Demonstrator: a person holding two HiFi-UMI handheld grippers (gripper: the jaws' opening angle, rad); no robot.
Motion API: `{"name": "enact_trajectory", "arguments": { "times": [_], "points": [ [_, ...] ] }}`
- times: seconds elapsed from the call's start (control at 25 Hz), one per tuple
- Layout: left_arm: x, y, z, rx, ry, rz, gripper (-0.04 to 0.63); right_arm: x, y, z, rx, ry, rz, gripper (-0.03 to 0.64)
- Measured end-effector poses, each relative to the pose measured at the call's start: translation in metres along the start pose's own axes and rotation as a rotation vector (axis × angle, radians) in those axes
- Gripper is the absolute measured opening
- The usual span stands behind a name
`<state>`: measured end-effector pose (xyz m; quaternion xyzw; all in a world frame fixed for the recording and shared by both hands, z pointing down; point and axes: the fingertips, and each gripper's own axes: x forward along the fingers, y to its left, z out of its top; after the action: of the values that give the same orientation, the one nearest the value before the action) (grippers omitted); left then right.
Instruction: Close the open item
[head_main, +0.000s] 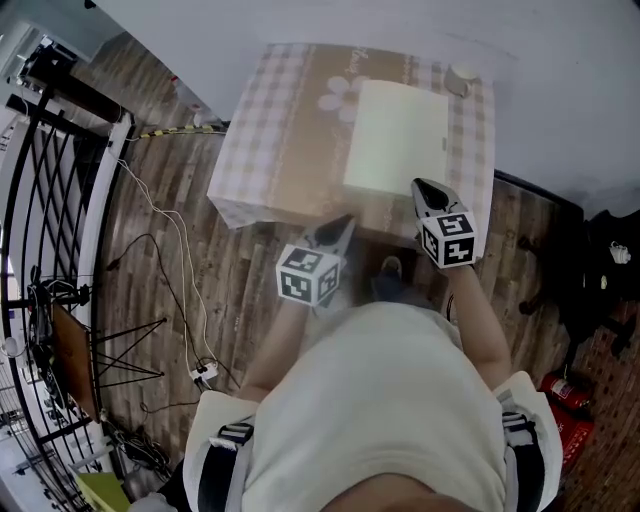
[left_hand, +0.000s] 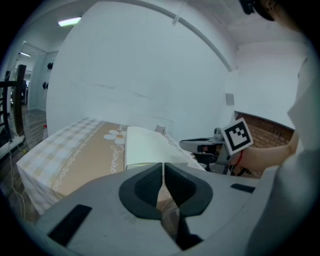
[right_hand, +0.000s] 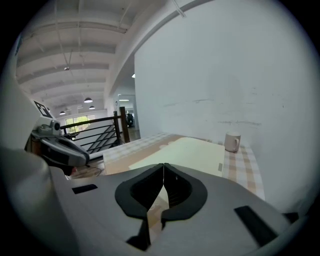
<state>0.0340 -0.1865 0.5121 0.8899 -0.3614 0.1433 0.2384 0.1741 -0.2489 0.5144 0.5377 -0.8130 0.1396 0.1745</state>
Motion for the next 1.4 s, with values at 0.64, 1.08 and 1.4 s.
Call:
{"name": "enact_trajectory", "arguments": {
  "times": [0.64, 1.08, 1.4],
  "points": [
    [-0.099, -0.026, -0.066, -0.038, 0.003, 0.042, 0.015, -0.104, 0.133, -0.032, 0.012, -0.055, 0.080, 0.000],
    [-0.148, -0.036, -0.093, -0.044, -0.004, 0.070, 0.015, -0.136, 0.202, -0.043, -0.017, -0.076, 0.156, 0.000],
    [-0.158, -0.038, -0.100, -0.041, -0.006, 0.080, 0.014, -0.145, 0.216, -0.044, -0.017, -0.089, 0.172, 0.000]
  ]
}}
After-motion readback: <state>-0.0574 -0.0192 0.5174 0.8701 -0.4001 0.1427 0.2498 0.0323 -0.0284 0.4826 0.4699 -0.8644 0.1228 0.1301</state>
